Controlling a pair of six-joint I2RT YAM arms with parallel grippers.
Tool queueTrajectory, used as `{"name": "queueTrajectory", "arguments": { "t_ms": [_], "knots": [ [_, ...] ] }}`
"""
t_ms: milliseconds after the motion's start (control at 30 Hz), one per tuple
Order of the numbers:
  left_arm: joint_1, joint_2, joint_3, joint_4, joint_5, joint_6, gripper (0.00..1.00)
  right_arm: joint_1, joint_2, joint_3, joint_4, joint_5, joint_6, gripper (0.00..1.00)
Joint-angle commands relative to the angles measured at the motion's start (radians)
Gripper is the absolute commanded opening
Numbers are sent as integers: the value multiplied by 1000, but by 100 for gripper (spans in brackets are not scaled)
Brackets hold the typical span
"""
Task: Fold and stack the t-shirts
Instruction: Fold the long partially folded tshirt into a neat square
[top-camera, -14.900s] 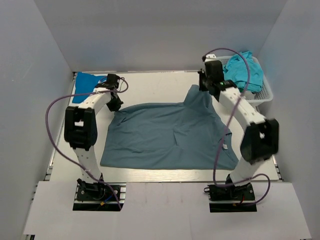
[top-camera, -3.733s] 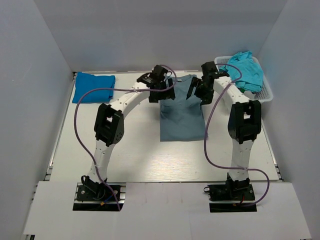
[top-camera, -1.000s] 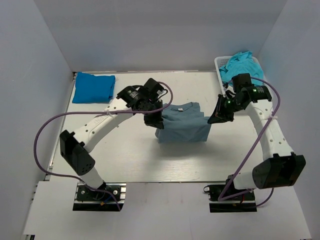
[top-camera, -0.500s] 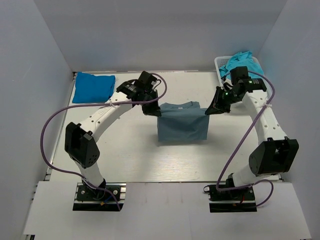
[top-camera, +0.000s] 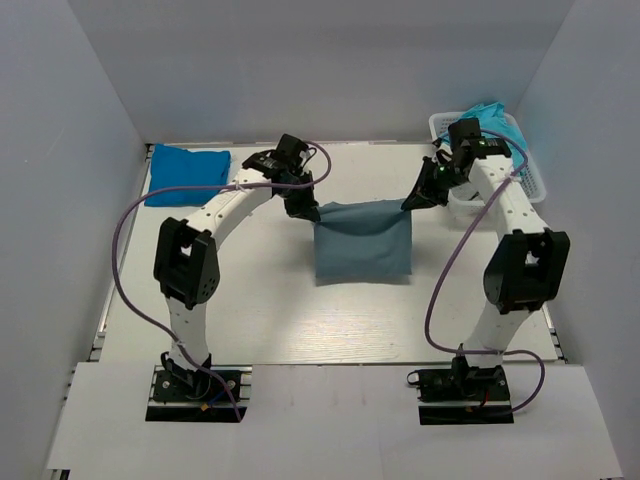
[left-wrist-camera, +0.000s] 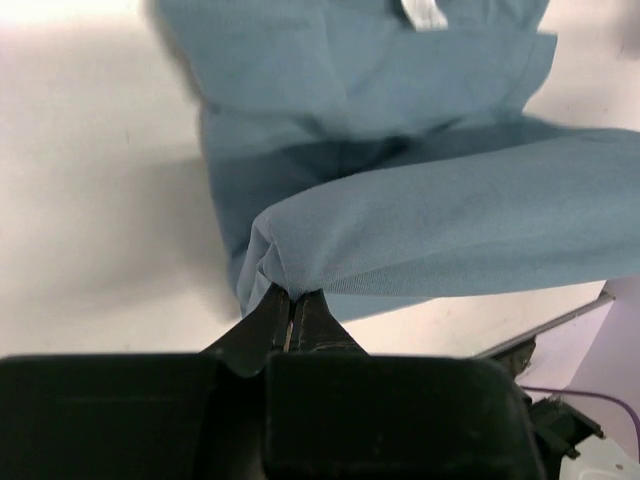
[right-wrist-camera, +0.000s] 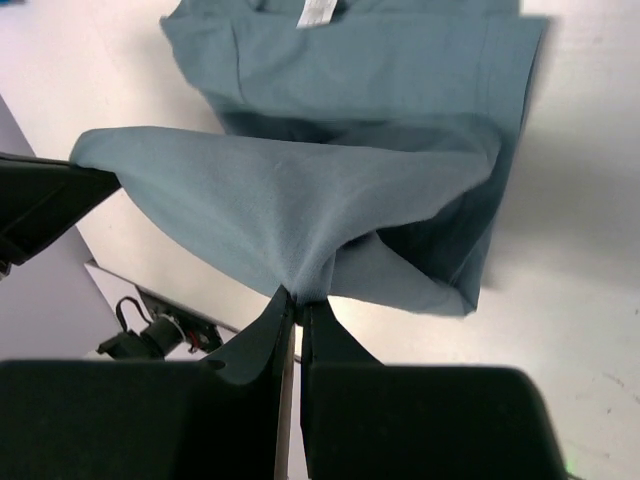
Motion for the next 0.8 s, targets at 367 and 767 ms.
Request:
{"name": "queueTrajectory", "arguments": {
  "t_ms": [367, 767],
  "knots": [
    [84, 224, 274, 59, 32, 85, 0, -52, 287, 220, 94, 21, 19, 0],
    [105, 365, 362, 203, 90, 143, 19, -74, 430, 256, 151, 97, 65, 0]
  ]
}}
